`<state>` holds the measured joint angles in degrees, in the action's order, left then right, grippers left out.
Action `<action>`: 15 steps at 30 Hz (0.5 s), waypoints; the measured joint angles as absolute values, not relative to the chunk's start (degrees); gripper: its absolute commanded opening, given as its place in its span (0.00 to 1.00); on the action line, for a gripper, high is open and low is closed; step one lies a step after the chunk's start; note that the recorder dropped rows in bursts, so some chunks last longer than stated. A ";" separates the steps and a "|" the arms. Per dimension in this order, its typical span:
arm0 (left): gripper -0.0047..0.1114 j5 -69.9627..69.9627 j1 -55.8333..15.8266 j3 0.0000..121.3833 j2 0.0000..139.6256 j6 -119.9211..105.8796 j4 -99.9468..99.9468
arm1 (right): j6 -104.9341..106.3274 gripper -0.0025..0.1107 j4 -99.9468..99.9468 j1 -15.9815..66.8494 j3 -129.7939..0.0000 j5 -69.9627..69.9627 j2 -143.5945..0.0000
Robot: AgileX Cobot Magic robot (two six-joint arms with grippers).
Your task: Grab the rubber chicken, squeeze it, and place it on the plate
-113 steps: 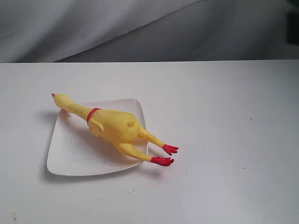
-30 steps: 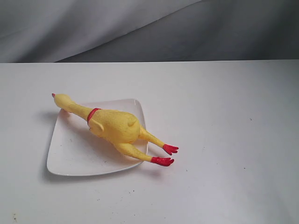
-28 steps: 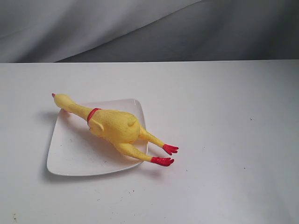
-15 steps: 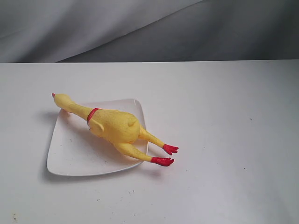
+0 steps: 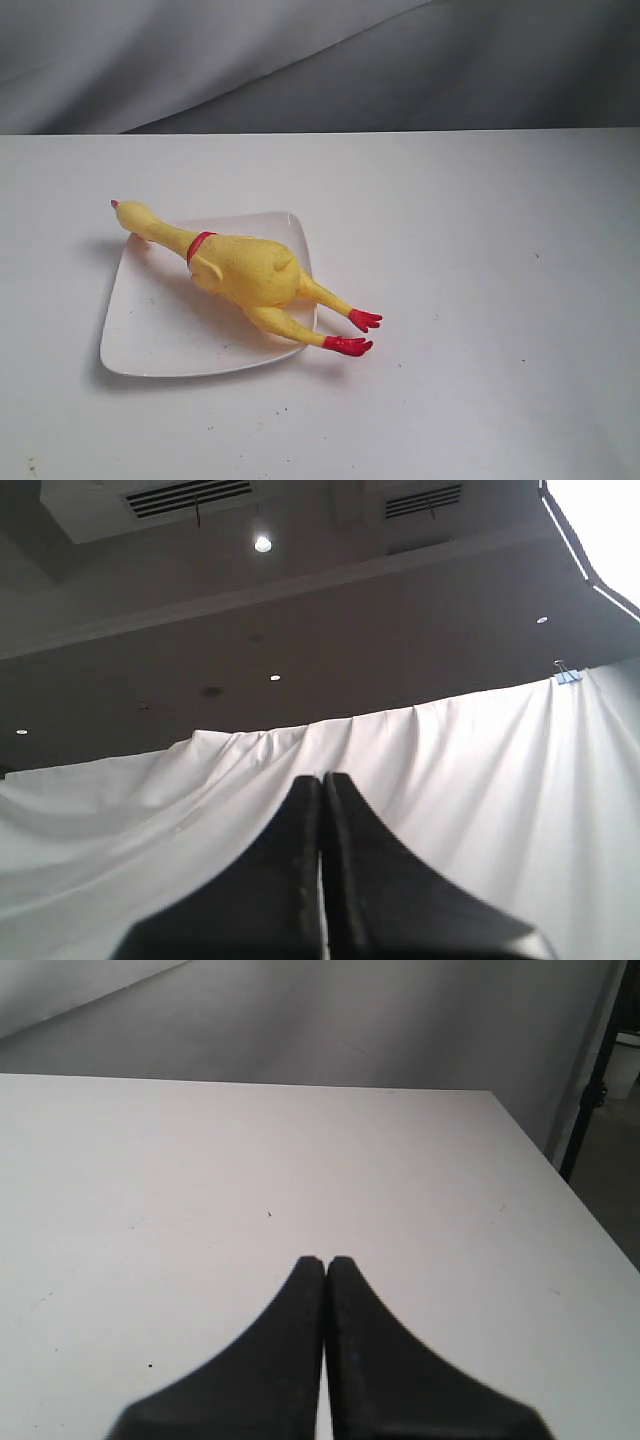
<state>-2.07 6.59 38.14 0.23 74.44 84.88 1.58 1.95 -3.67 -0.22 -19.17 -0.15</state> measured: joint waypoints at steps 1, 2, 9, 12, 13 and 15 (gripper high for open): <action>0.05 -2.07 6.74 38.14 0.23 74.44 84.88 | 1.58 0.02 1.95 -3.67 -0.22 -19.17 -0.15; 0.05 -2.07 6.90 38.14 0.23 74.44 84.88 | 1.58 0.02 1.95 -3.67 -0.22 -19.17 -0.15; 0.05 -3.14 10.78 38.14 0.23 74.44 84.79 | 1.58 0.02 1.95 -3.67 -0.22 -19.17 -0.15; 0.05 -5.42 10.78 38.14 0.23 74.44 84.65 | 1.58 0.02 1.95 -3.67 -0.22 -19.17 -0.15; 0.05 -6.18 10.78 38.14 0.23 74.44 84.65 | 1.58 0.02 1.95 -3.67 -0.22 -19.17 -0.15; 0.05 -7.79 10.78 38.14 0.23 74.44 84.65 | 1.58 0.02 1.95 -3.67 -0.22 -19.17 -0.15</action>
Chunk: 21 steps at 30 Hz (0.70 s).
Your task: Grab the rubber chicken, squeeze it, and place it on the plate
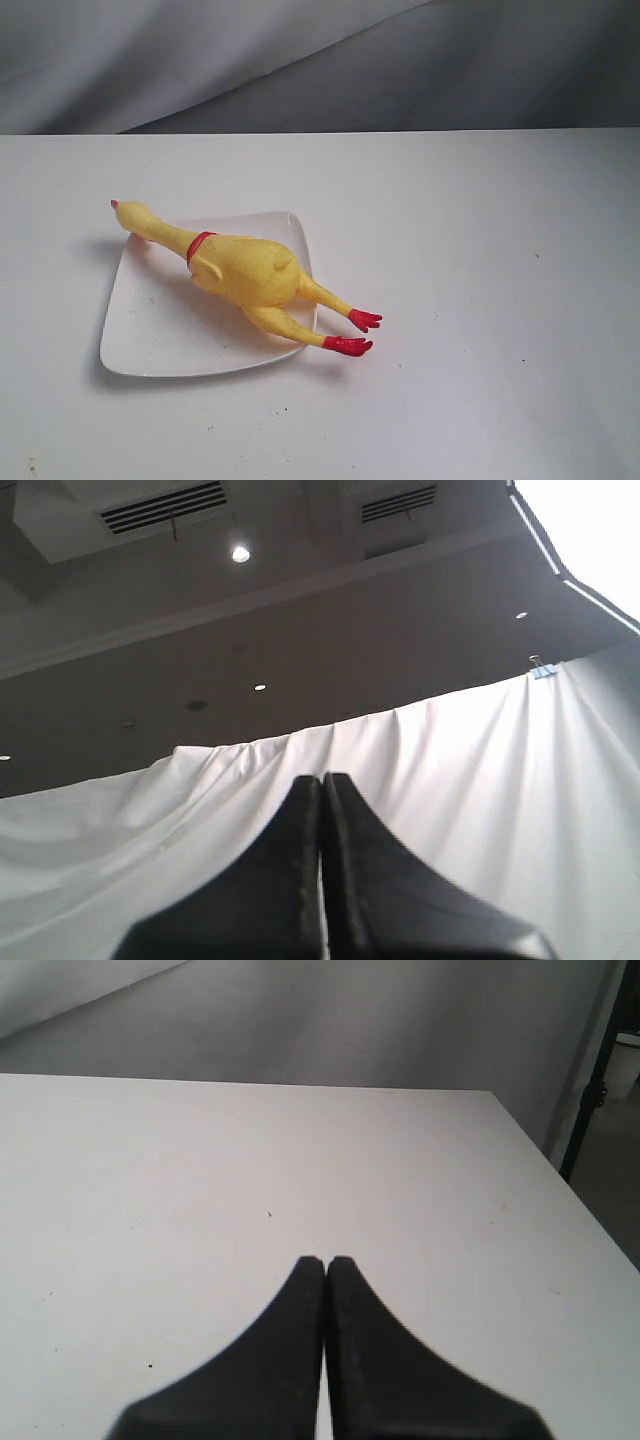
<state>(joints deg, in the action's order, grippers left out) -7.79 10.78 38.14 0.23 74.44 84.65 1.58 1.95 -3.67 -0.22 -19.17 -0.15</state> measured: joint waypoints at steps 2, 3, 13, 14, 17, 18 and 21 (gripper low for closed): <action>0.05 -8.48 10.78 38.14 0.23 74.44 84.65 | 1.58 0.02 1.95 -3.67 -0.22 -19.17 -0.15; 0.05 -8.52 10.78 38.14 0.23 74.44 84.65 | 1.58 0.02 1.95 -3.67 -0.22 -19.17 -0.15; 0.05 -8.74 10.78 38.14 0.23 74.44 84.65 | 1.58 0.02 1.95 -3.67 -0.22 -19.17 -0.15; 0.05 -8.97 10.78 38.01 0.23 74.44 84.65 | 1.58 0.02 1.95 -3.67 -0.22 -19.17 -0.15; 0.05 -9.21 10.78 36.43 0.23 73.15 81.63 | 1.58 0.02 1.95 -3.67 -0.22 -19.17 -0.15; 0.05 -9.21 10.78 35.60 0.23 71.02 78.38 | 1.58 0.02 1.95 -3.67 -0.22 -19.17 -0.15; 0.05 -9.53 10.78 32.67 0.23 57.83 60.05 | 1.58 0.02 1.95 -3.67 -0.22 -19.17 -0.15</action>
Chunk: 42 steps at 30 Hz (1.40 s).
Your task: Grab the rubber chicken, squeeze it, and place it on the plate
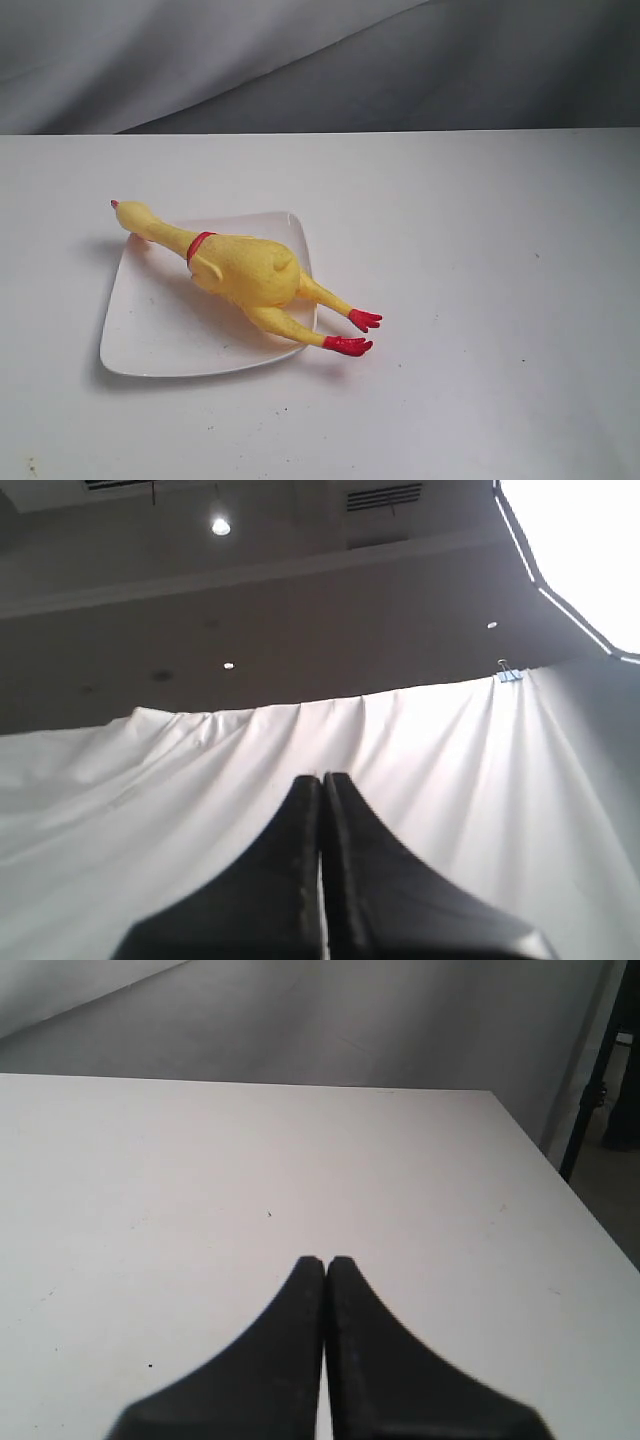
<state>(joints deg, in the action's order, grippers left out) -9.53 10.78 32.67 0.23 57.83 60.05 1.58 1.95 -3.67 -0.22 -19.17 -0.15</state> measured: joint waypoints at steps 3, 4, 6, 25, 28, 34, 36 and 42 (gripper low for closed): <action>0.05 -10.03 10.78 29.39 0.23 39.66 36.76 | 1.58 0.02 1.95 -3.67 -0.22 -19.17 -0.15; 0.05 -10.03 10.78 28.51 0.23 32.96 28.44 | 1.58 0.02 1.95 -3.67 -0.22 -19.17 -0.15; 0.05 -9.12 10.78 27.37 0.23 21.71 16.09 | 1.58 0.02 1.95 -3.67 -0.22 -19.17 -0.15; 0.05 2.38 10.78 10.67 0.22 4.40 2.39 | 1.58 0.02 1.95 -3.67 -0.22 -19.17 -0.15; 0.05 4.73 10.78 6.84 0.22 4.31 2.39 | 1.58 0.02 1.95 -3.67 -0.22 -19.17 -0.15; 0.05 7.25 10.78 0.59 0.22 4.31 2.26 | 1.58 0.02 1.95 -3.67 -0.22 -19.17 -0.15; 0.05 9.73 10.78 0.31 0.22 4.31 2.26 | 1.58 0.02 1.95 -3.67 -0.22 -19.17 -0.15; 0.05 16.19 10.78 0.31 0.22 4.43 2.16 | 1.58 0.02 1.95 -3.67 -0.22 -19.17 -0.15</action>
